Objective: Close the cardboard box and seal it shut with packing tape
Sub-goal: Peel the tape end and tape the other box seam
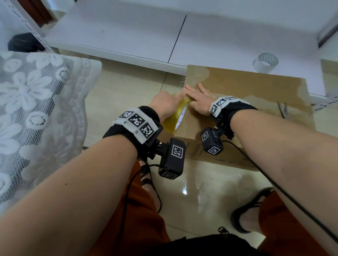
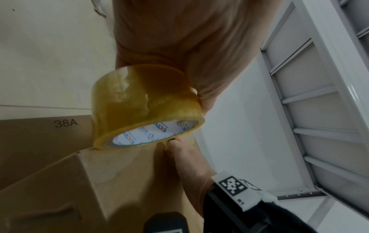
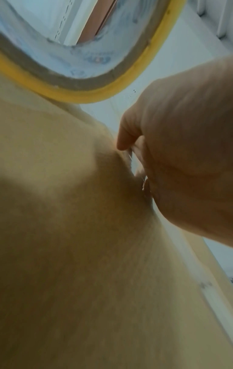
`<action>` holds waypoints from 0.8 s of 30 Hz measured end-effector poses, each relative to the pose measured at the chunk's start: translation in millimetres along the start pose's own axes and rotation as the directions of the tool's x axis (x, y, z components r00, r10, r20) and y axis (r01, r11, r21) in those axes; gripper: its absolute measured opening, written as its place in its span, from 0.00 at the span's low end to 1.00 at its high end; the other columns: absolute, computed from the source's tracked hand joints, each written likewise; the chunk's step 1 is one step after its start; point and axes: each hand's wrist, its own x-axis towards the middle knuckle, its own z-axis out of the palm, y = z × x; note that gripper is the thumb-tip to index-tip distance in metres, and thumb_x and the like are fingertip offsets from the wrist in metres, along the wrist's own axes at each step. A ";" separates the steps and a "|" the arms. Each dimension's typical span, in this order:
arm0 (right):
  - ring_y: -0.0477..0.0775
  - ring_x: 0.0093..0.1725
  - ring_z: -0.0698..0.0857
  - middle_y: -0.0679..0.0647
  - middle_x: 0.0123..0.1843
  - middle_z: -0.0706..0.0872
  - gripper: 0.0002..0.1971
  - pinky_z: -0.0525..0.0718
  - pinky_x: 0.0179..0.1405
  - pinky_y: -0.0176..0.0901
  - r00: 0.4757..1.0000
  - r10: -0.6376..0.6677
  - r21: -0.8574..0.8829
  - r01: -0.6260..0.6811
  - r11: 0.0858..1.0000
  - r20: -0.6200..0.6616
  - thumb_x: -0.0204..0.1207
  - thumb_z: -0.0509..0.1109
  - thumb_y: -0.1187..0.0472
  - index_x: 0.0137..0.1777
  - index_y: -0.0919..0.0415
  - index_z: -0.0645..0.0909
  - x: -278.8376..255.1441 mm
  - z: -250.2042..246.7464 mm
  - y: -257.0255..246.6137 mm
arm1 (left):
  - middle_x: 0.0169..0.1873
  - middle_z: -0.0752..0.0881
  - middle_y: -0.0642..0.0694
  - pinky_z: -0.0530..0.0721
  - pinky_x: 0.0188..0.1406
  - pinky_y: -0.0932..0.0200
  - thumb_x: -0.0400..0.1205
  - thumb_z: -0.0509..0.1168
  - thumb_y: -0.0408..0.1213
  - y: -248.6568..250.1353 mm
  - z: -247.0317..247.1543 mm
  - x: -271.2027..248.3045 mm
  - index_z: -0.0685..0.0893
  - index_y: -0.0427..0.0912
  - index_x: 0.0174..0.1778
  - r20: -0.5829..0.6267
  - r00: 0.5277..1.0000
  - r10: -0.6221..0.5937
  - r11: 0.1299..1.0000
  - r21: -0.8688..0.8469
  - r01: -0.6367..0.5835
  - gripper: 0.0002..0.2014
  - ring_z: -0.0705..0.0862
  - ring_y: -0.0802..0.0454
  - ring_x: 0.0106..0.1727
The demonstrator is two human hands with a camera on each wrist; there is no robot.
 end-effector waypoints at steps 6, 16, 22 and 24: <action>0.57 0.85 0.37 0.43 0.86 0.44 0.33 0.36 0.82 0.54 1.000 -0.003 -0.004 0.003 1.000 0.006 0.82 0.53 0.62 0.85 0.47 0.46 -0.2 1.8 0.9 | 0.33 0.74 0.44 0.73 0.37 0.55 0.87 0.55 0.52 5.7 0.9 -5.2 0.74 0.37 0.38 0.035 0.995 -0.097 0.989 0.116 0.092 0.22 0.77 0.44 0.47; 0.57 0.84 0.37 0.43 0.86 0.43 0.34 0.35 0.81 0.52 1.000 0.004 0.000 -0.004 1.000 -0.001 0.81 0.53 0.64 0.85 0.47 0.46 -0.5 2.6 0.7 | 0.38 0.79 0.42 0.73 0.35 0.57 0.87 0.55 0.54 6.3 -1.8 -8.5 0.79 0.33 0.44 0.084 0.993 -0.086 0.963 0.261 0.061 0.24 0.77 0.45 0.45; 0.57 0.84 0.36 0.43 0.86 0.42 0.33 0.35 0.82 0.54 1.000 0.006 -0.014 -0.006 1.000 0.004 0.82 0.52 0.63 0.85 0.48 0.46 -0.5 2.8 -1.4 | 0.42 0.80 0.41 0.73 0.46 0.56 0.86 0.56 0.56 -1.8 -4.8 -11.5 0.79 0.28 0.64 0.064 0.991 -0.120 0.965 0.242 0.101 0.30 0.78 0.44 0.47; 0.57 0.84 0.36 0.44 0.86 0.42 0.33 0.36 0.82 0.55 1.000 0.013 -0.026 -0.013 1.000 0.010 0.82 0.52 0.62 0.85 0.48 0.45 -1.1 1.7 -2.9 | 0.39 0.79 0.42 0.73 0.45 0.57 0.85 0.57 0.56 -2.8 -3.5 -12.3 0.78 0.29 0.64 0.060 0.990 -0.126 0.971 0.210 0.111 0.30 0.78 0.45 0.47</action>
